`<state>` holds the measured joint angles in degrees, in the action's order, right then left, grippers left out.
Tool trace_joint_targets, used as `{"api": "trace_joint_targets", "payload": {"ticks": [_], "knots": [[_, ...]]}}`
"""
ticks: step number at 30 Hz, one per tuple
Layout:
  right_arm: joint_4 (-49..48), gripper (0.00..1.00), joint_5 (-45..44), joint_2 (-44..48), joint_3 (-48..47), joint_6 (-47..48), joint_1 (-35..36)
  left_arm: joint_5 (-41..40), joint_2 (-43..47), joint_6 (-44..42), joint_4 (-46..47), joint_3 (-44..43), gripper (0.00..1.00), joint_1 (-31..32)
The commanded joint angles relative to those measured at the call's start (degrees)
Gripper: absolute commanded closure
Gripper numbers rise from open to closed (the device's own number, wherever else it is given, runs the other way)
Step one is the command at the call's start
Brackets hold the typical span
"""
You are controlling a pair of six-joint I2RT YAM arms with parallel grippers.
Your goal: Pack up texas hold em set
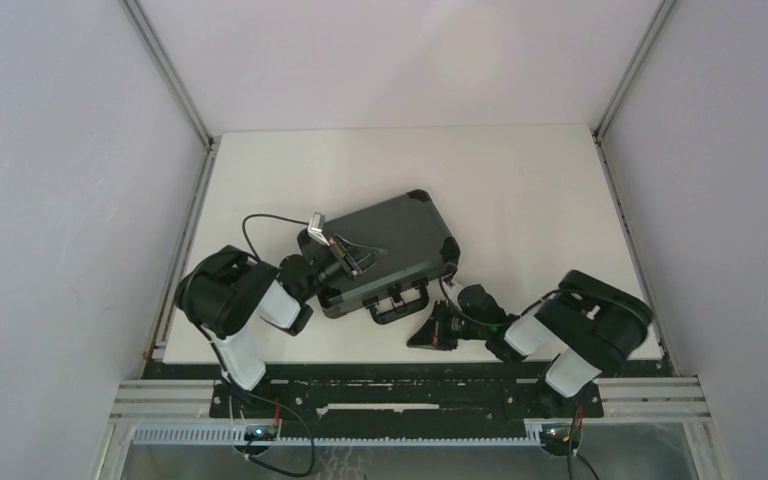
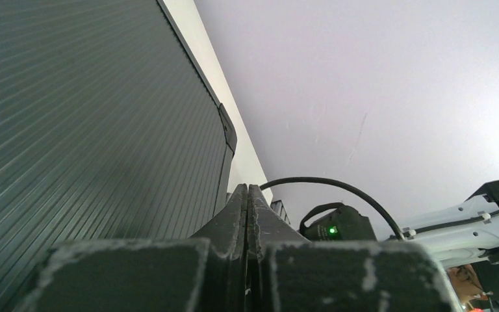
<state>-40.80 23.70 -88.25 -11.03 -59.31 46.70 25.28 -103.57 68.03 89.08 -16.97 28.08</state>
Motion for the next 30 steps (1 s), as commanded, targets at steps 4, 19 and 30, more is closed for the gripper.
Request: {"api": "trace_joint_targets", "payload": {"ticks": [4, 19, 30], "knots": [[-23.9, 1.0, 0.1, -15.0, -1.5, -9.2, -0.5, 6.3, -6.5, -3.8, -10.3, 9.3, 1.0, 0.9], [-35.3, 1.0, -17.6, -20.3, -2.0, -4.5, 1.4, 6.6, -6.5, -3.9, -10.0, 9.8, 1.0, 0.9], [-37.9, 1.0, -16.1, -22.4, -5.2, -6.4, 1.4, 6.5, -5.9, -4.1, -9.8, 10.5, 1.0, 0.5]]}}
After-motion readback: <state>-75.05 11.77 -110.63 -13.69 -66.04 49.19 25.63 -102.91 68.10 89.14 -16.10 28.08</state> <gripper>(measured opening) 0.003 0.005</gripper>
